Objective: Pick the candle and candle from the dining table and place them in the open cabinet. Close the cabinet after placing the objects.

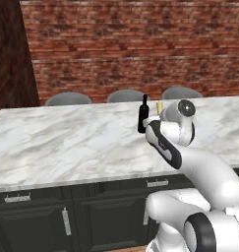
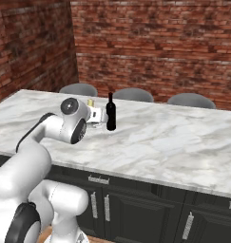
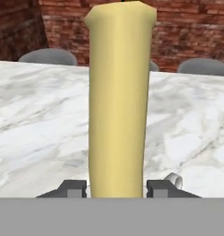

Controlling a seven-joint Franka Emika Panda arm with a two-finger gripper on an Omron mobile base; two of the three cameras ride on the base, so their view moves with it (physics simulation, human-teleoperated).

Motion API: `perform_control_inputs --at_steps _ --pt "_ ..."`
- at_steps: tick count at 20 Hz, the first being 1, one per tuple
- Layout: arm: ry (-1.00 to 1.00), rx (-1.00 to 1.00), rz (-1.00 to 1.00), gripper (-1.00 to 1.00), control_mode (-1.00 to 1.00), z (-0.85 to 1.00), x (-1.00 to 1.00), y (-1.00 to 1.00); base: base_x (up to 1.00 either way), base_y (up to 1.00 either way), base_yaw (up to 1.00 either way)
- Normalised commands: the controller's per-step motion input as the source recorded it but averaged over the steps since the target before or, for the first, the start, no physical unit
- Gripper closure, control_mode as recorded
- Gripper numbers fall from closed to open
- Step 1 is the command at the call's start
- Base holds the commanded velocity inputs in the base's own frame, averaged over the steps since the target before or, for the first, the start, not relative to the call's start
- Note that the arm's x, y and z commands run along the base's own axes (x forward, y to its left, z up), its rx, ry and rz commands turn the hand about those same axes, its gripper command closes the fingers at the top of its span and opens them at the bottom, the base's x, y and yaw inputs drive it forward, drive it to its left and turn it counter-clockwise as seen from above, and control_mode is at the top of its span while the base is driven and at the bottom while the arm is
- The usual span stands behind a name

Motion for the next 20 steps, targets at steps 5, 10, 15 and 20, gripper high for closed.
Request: perform_control_inputs --at_steps 5,10,15,20 --pt "-0.18 -0.09 0.07 1.00 -1.00 -0.16 -0.38 0.00 0.00 0.00 0.00" --pt "-0.18 -0.12 0.05 1.00 -1.00 -0.35 -0.23 0.00 0.00 0.00 0.00" --pt "-0.11 -0.08 0.01 1.00 -1.00 -0.29 -0.05 0.00 0.00 0.00 0.00" --pt "-0.02 -0.03 0.00 1.00 -1.00 -0.16 0.00 0.00 0.00 0.00 0.00"
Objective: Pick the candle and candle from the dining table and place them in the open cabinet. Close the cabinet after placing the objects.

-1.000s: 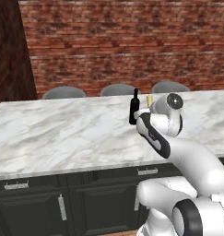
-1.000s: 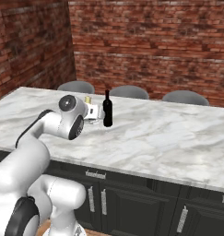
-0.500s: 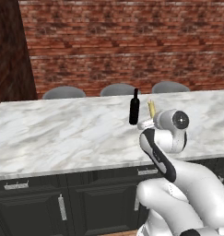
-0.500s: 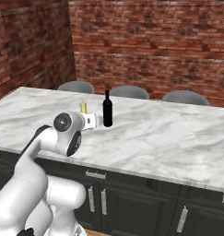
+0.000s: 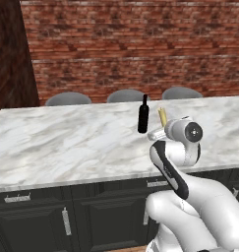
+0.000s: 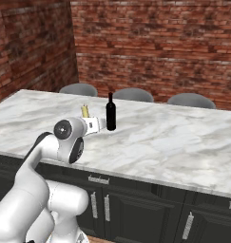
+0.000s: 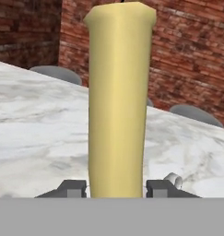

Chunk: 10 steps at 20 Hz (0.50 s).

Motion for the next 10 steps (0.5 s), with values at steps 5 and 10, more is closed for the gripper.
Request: perform_control_inputs --at_steps 5,10 --pt "0.00 0.00 0.00 1.00 1.00 -0.17 0.00 0.00 0.00 0.00 0.00" --pt "0.00 0.00 0.00 1.00 1.00 0.00 0.00 0.00 -0.13 0.01 -0.03"
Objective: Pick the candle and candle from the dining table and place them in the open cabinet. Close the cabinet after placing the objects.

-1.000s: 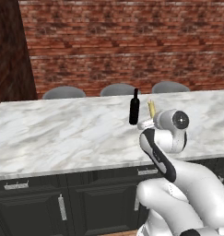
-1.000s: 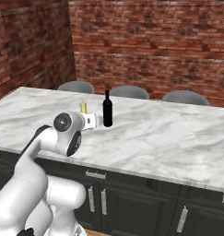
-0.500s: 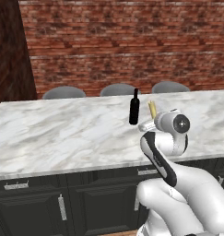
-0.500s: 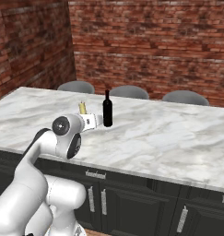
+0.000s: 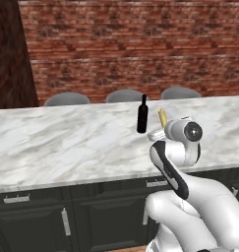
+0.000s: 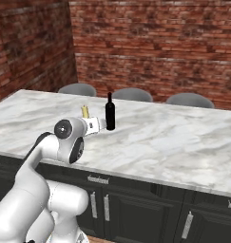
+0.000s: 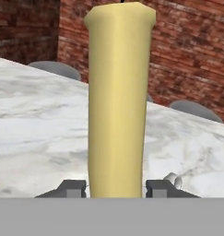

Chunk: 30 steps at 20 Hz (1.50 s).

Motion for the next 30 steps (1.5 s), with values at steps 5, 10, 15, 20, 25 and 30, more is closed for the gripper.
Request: perform_control_inputs --at_steps 5,10,15,20,25,30 --pt "0.00 0.00 0.00 1.00 1.00 0.00 0.00 0.00 0.00 -0.44 -0.03" --pt "0.00 0.00 0.00 1.00 1.00 0.00 0.00 0.00 0.00 -0.94 0.00" --pt "0.00 0.00 0.00 1.00 1.00 0.00 0.00 0.00 0.00 -0.99 0.00" --pt "0.00 0.00 0.00 1.00 1.00 0.00 0.00 0.00 0.00 -0.98 0.00" --pt "0.00 0.00 0.00 1.00 1.00 0.00 0.00 0.00 0.00 -0.98 0.00" --pt "0.00 0.00 0.00 1.00 1.00 0.00 0.00 0.00 0.00 -0.96 0.00"
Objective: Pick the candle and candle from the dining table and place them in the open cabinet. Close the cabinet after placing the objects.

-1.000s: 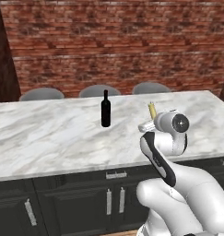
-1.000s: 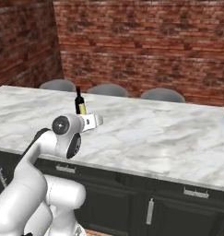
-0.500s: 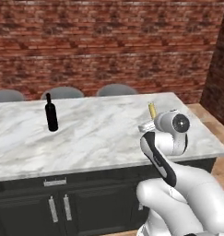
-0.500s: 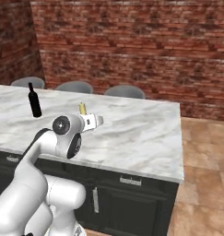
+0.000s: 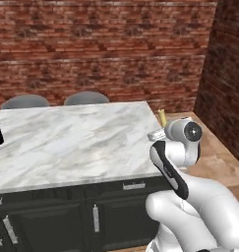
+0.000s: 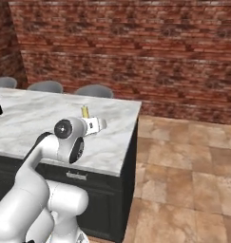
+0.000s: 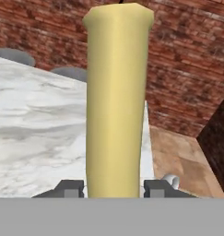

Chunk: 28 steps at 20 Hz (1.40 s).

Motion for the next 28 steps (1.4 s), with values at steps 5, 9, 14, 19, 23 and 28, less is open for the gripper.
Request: perform_control_inputs --at_steps 5,9,14,19,23,28 --pt "0.00 0.00 0.00 1.00 1.00 0.00 0.00 0.00 0.00 -0.88 0.00" --pt "0.00 0.00 0.00 1.00 1.00 0.00 0.00 0.00 0.00 -0.74 -0.16" --pt "0.00 0.00 0.00 1.00 1.00 0.00 0.00 0.00 0.00 -0.70 -0.34" --pt "0.00 0.00 0.00 1.00 1.00 0.00 0.00 0.00 0.00 -0.58 -0.52" --pt "0.00 0.00 0.00 1.00 1.00 0.00 0.00 0.00 -0.01 -0.53 -0.52" --pt "0.00 0.00 0.00 1.00 1.00 0.00 0.00 0.00 0.00 -0.53 -0.54"
